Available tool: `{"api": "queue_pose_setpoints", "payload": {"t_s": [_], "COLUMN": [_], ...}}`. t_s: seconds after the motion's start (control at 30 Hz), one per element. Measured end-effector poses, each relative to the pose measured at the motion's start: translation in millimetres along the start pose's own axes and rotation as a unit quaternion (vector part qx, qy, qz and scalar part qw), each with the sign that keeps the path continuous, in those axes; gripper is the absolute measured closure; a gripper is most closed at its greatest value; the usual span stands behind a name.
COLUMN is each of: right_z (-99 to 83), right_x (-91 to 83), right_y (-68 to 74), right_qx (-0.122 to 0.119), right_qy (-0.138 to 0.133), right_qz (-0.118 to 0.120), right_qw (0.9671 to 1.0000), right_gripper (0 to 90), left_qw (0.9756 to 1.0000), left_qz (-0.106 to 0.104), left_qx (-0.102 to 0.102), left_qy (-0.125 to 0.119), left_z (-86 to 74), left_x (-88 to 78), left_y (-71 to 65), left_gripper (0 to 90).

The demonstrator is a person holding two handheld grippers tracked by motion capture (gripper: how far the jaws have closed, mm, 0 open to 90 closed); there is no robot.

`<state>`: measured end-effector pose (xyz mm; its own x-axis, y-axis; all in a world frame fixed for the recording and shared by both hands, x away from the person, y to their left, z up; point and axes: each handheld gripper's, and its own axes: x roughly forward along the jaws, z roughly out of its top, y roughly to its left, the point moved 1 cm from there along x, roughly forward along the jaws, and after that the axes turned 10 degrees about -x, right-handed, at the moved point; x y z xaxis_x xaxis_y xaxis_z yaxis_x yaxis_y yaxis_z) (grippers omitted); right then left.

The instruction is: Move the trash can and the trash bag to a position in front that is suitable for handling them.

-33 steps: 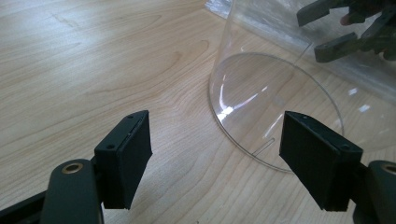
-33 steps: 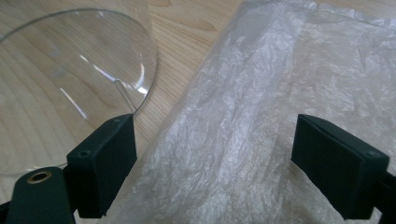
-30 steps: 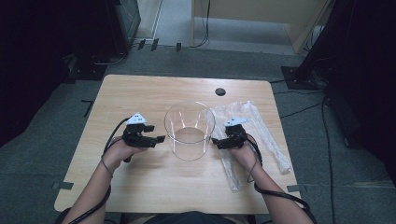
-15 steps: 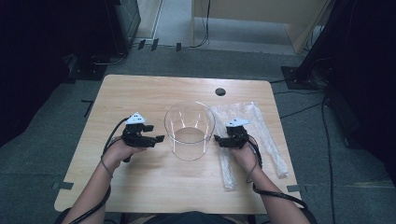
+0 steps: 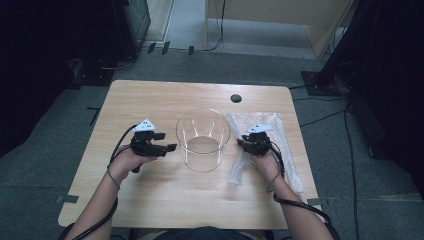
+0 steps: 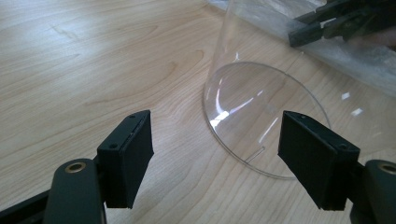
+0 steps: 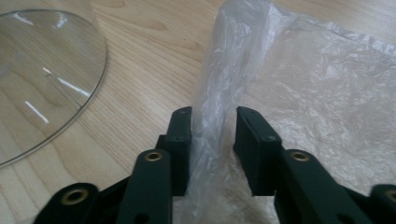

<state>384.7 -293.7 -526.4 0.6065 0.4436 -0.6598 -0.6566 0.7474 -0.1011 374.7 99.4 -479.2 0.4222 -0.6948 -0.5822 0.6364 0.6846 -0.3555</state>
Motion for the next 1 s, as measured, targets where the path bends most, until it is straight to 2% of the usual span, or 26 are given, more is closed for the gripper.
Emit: {"api": "queue_pose_setpoints", "payload": {"t_s": [0.1, 0.2, 0.27, 0.3, 0.4, 0.5, 0.67, 0.73, 1.0], "right_z": [1.1, 3.0, 3.4, 3.7, 6.2, 13.3, 28.6, 30.1, 41.1], "right_x": [-0.2, -1.5, -2.5, -3.4, -6.7, -12.8, -25.1, -26.5, -38.5], "right_y": [-4.2, -12.5, -19.4, -20.7, -21.3, -21.8, -17.1, -16.4, -15.1], "right_qx": [0.009, 0.053, 0.072, 0.07, 0.046, 0.045, 0.037, 0.037, 0.035], "right_qy": [0.005, 0.023, 0.034, 0.039, 0.048, 0.03, 0.0, -0.002, -0.02], "right_qz": [0.003, 0.027, 0.042, 0.046, 0.046, 0.045, 0.058, 0.061, 0.08], "right_qw": [0.9999, 0.998, 0.996, 0.9957, 0.9967, 0.9975, 0.9976, 0.9975, 0.996], "right_gripper": [78.2, 88.8, 89.7, 89.8, 89.9, 89.8, 89.8, 89.8, 89.8], "left_qw": [1.0, 0.9999, 0.9999, 0.9999, 0.9998, 0.9999, 0.9998, 0.9999, 0.9997], "left_qz": [-0.004, -0.006, -0.007, -0.006, -0.008, -0.006, -0.005, -0.006, -0.007], "left_qx": [0.003, 0.005, 0.007, 0.009, 0.014, 0.011, 0.015, 0.012, 0.023], "left_qy": [0.003, 0.009, 0.01, 0.01, 0.011, 0.009, 0.009, 0.011, 0.008], "left_z": [0.3, 1.0, 2.2, 2.9, 5.0, 7.2, 10.3, 11.5, 17.8], "left_x": [0.7, 0.2, -0.8, -1.4, -3.6, -6.5, -10.7, -11.8, -17.1], "left_y": [-1.2, -1.0, -0.8, -0.4, 0.5, 1.0, -0.4, -1.3, -6.4], "left_gripper": [25.6, 25.5, 25.5, 25.4, 25.4, 25.4, 25.3, 25.3, 25.2]}}
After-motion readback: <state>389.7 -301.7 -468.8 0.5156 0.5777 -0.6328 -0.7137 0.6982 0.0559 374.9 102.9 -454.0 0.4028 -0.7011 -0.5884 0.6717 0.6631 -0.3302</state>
